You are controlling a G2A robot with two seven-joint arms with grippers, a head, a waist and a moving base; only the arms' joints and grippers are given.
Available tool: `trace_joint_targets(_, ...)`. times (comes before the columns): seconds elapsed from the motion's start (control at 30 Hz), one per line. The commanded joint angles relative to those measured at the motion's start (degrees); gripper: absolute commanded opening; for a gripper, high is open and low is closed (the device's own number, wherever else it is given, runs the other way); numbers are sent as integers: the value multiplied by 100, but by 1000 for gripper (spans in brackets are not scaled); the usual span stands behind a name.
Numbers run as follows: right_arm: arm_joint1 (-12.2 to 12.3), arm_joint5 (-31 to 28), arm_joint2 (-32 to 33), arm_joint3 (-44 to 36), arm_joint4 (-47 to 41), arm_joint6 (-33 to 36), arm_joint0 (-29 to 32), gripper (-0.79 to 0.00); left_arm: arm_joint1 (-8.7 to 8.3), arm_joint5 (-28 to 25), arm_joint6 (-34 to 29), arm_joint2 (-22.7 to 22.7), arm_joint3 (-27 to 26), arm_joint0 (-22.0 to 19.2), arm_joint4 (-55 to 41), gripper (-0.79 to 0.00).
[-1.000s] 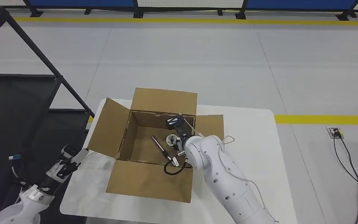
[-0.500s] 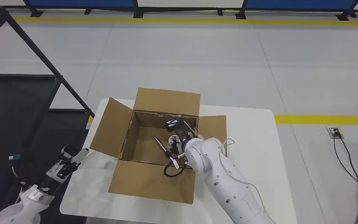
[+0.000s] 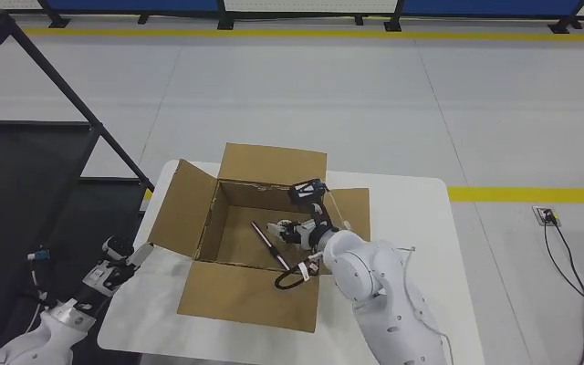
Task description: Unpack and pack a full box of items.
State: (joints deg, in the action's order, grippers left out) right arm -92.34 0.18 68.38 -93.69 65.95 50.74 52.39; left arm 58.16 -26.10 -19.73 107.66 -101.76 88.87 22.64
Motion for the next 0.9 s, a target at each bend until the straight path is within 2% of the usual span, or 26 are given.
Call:
trace_joint_targets(0.0, 47, -307, 263, -166, -361, -27, 186, 0, 3, 29, -21, -143, 37, -84, 133, 0)
trace_joint_targets(0.2, 225, -1352, 1193, -767, -1309, -280, 879, 0, -1, -114, -245, -412, -15, -254, 154, 0)
trace_joint_targets(0.4, 373, -1694, 1950, -1115, -1915, -279, 1348, 0, -18, -313, -653, -601, -175, -363, -121, 0)
trace_joint_targets(0.57, 503, -2243, 2537, -1054, -2698, -92, 1515, 0, -20, -393, -760, -781, -344, -397, -87, 0)
trace_joint_targets(0.73, 619, -2254, 2962, -805, -3126, 48, 1523, 0, -19, -349, -863, -982, -425, -472, -30, 0)
trace_joint_targets(0.87, 708, -2168, 2994, -383, -3123, 402, 1240, 0, -21, -347, -1003, -1169, -435, -586, -41, 0)
